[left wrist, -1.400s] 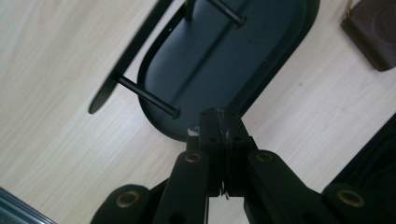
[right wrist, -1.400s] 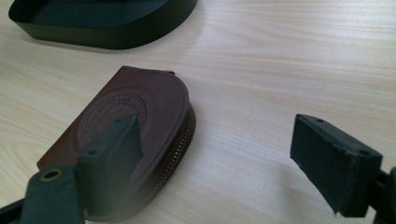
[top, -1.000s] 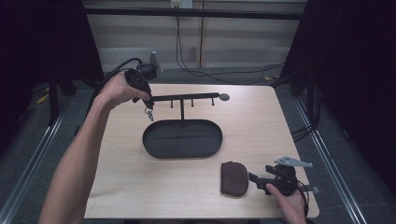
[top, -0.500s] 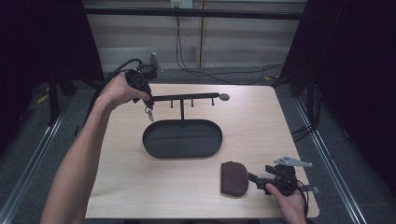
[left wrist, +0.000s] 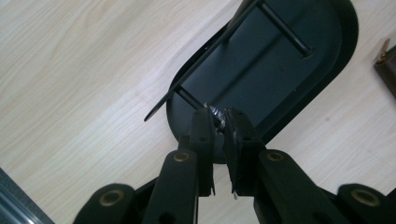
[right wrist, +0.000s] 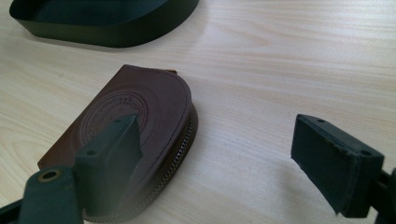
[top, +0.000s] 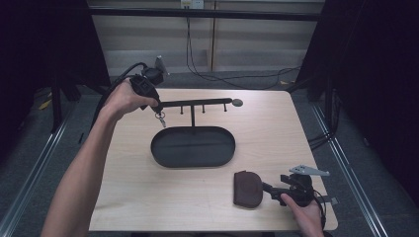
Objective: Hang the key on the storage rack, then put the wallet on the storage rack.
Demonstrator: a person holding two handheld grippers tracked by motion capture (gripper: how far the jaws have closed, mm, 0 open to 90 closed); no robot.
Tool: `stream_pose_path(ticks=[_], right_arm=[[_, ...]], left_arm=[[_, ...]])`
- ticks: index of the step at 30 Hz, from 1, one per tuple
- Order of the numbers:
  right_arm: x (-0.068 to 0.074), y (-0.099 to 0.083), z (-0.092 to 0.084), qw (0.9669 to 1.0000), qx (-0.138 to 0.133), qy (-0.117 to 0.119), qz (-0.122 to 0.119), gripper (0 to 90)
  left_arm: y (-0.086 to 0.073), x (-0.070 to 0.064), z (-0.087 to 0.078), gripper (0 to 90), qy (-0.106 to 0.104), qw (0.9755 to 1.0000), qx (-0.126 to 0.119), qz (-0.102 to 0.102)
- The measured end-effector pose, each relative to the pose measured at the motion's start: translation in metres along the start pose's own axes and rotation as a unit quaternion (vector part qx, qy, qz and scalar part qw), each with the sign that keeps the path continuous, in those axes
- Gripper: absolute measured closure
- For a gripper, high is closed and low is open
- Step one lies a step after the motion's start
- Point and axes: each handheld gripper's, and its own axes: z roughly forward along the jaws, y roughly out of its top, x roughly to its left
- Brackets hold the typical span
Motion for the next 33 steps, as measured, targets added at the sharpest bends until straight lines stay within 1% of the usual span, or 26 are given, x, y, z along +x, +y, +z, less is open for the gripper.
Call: stream_pose_path(ticks=[1, 2, 3, 5, 7, 8, 9, 10, 11, 12, 13, 14, 15, 17, 20, 22, 24, 25, 26, 27, 28, 29, 30, 31, 32, 33], right_arm=[[0.0, 0.0, 0.0, 1.0, 0.001, 0.0, 0.0, 15.7], [0.0, 0.0, 0.0, 1.0, 0.001, 0.0, -0.001, 15.7], [0.0, 0.0, 0.0, 1.0, 0.0, 0.0, -0.001, 15.6], [0.0, 0.0, 0.0, 1.0, 0.0, 0.0, 0.0, 15.7], [0.0, 0.0, 0.0, 1.0, 0.0, 0.0, -0.001, 15.7], [0.001, 0.0, 0.0, 1.0, 0.001, -0.001, -0.001, 15.6], [0.001, 0.0, 0.0, 1.0, 0.002, -0.001, -0.002, 15.7], [0.001, 0.0, 0.0, 1.0, 0.001, -0.001, -0.002, 15.7], [0.001, 0.0, 0.0, 1.0, 0.001, -0.001, -0.002, 15.7], [0.001, 0.0, 0.0, 1.0, 0.003, 0.001, -0.003, 15.7], [0.001, 0.0, 0.0, 1.0, 0.006, 0.001, -0.002, 15.7], [0.001, 0.0, 0.0, 1.0, 0.006, 0.001, -0.003, 15.7], [0.001, 0.0, 0.001, 1.0, 0.006, 0.002, -0.003, 15.7], [0.001, 0.0, 0.001, 1.0, 0.008, 0.003, -0.004, 15.7], [0.002, 0.0, 0.001, 1.0, 0.007, 0.002, -0.004, 15.7], [0.001, 0.0, 0.0, 1.0, 0.009, 0.0, -0.002, 16.1], [0.0, 0.0, 0.0, 0.9999, 0.01, 0.002, 0.003, 16.3], [0.0, 0.0, 0.0, 1.0, 0.009, 0.002, 0.003, 16.2], [-0.001, 0.0, 0.0, 1.0, 0.009, 0.003, 0.003, 16.2], [-0.001, 0.0, 0.0, 1.0, 0.008, 0.003, 0.004, 16.2], [-0.001, 0.0, 0.0, 0.9999, 0.009, 0.002, 0.004, 16.2], [-0.001, 0.0, 0.0, 0.9999, 0.011, 0.003, 0.005, 16.2], [-0.001, 0.001, 0.0, 0.9999, 0.01, 0.002, 0.004, 16.2], [-0.001, 0.001, 0.0, 0.9999, 0.01, 0.002, 0.005, 16.2], [-0.001, 0.0, 0.0, 0.9999, 0.01, 0.002, 0.005, 16.2], [-0.001, 0.001, 0.0, 0.9999, 0.01, 0.002, 0.006, 16.2]], left_arm=[[-0.002, 0.001, -0.002, 80.7, 0.003, 1.0, -0.008, -0.005], [-0.004, 0.002, -0.004, 78.2, 0.0, 0.9998, -0.018, -0.007], [-0.007, 0.002, -0.006, 77.9, -0.002, 0.9996, -0.029, -0.007], [-0.012, 0.002, -0.008, 74.2, 0.0, 0.999, -0.042, -0.014], [-0.015, 0.001, -0.008, 75.0, -0.002, 0.9988, -0.047, -0.012], [-0.019, -0.001, -0.008, 74.2, -0.002, 0.9986, -0.051, -0.008], [-0.019, -0.001, -0.008, 73.2, -0.002, 0.9986, -0.051, -0.008], [-0.022, -0.002, -0.008, 72.8, -0.002, 0.9983, -0.057, -0.008], [-0.024, -0.003, -0.008, 72.8, -0.007, 0.9979, -0.064, -0.008], [-0.031, -0.005, -0.009, 72.1, -0.006, 0.9972, -0.074, -0.01], [-0.035, -0.006, -0.011, 71.1, -0.011, 0.9966, -0.081, -0.007], [-0.039, -0.007, -0.012, 71.0, -0.016, 0.9956, -0.091, -0.013], [-0.042, -0.007, -0.012, 70.0, -0.013, 0.9952, -0.096, -0.017], [-0.049, -0.008, -0.013, 69.5, -0.018, 0.9943, -0.104, -0.017], [-0.059, -0.009, -0.013, 66.5, -0.03, 0.9911, -0.129, -0.017], [-0.066, -0.01, -0.012, 64.0, -0.027, 0.9902, -0.136, -0.017], [-0.069, -0.012, -0.011, 59.1, -0.024, 0.9901, -0.136, -0.021], [-0.075, -0.014, -0.009, 58.5, -0.02, 0.9895, -0.143, -0.014], [-0.078, -0.015, -0.008, 57.4, -0.017, 0.9889, -0.147, -0.014], [-0.08, -0.015, -0.007, 55.8, -0.017, 0.9882, -0.151, -0.015], [-0.082, -0.015, -0.007, 54.3, -0.017, 0.9867, -0.161, -0.013], [-0.085, -0.016, -0.005, 53.6, -0.021, 0.9858, -0.166, -0.012], [-0.085, -0.016, -0.005, 52.3, -0.021, 0.9858, -0.166, -0.012], [-0.09, -0.018, -0.001, 50.6, -0.013, 0.9826, -0.184, -0.016], [-0.094, -0.019, 0.0, 50.1, -0.008, 0.9809, -0.194, -0.016], [-0.097, -0.021, 0.003, 49.9, -0.011, 0.9787, -0.204, -0.022]])
